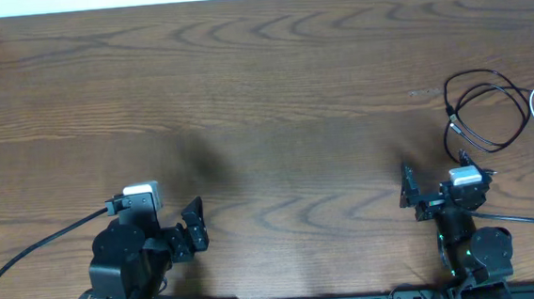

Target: Untangle cables

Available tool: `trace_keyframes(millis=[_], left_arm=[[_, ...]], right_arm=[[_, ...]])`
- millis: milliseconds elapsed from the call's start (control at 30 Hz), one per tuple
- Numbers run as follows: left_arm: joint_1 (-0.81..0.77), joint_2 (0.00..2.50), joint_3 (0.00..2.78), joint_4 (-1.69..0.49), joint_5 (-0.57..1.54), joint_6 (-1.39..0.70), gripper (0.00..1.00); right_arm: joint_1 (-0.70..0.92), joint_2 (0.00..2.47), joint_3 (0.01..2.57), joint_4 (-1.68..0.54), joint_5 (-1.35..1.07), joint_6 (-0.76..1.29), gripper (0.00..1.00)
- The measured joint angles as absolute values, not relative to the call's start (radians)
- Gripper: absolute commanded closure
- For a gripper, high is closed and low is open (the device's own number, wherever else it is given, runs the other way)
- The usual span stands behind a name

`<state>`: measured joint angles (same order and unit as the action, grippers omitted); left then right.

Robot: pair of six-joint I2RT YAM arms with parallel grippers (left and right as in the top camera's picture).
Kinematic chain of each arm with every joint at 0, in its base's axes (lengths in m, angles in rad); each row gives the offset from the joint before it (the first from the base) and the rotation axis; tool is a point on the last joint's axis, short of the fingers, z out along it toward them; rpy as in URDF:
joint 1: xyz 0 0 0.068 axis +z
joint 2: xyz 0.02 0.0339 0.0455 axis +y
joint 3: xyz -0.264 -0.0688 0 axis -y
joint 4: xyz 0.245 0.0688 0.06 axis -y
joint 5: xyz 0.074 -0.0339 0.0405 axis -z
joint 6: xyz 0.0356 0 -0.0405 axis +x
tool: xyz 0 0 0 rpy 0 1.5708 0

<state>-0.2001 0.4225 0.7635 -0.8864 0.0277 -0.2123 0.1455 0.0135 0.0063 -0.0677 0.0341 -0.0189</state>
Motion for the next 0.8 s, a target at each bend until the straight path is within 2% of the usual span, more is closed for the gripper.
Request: trace_keyframes(millis=[800], left_arm=[[-0.2, 0.423, 0.764, -0.886, 0.028, -0.212, 0.06]], right_arm=[[0.099, 0.012, 0.006, -0.07, 0.018, -0.045, 0.01]])
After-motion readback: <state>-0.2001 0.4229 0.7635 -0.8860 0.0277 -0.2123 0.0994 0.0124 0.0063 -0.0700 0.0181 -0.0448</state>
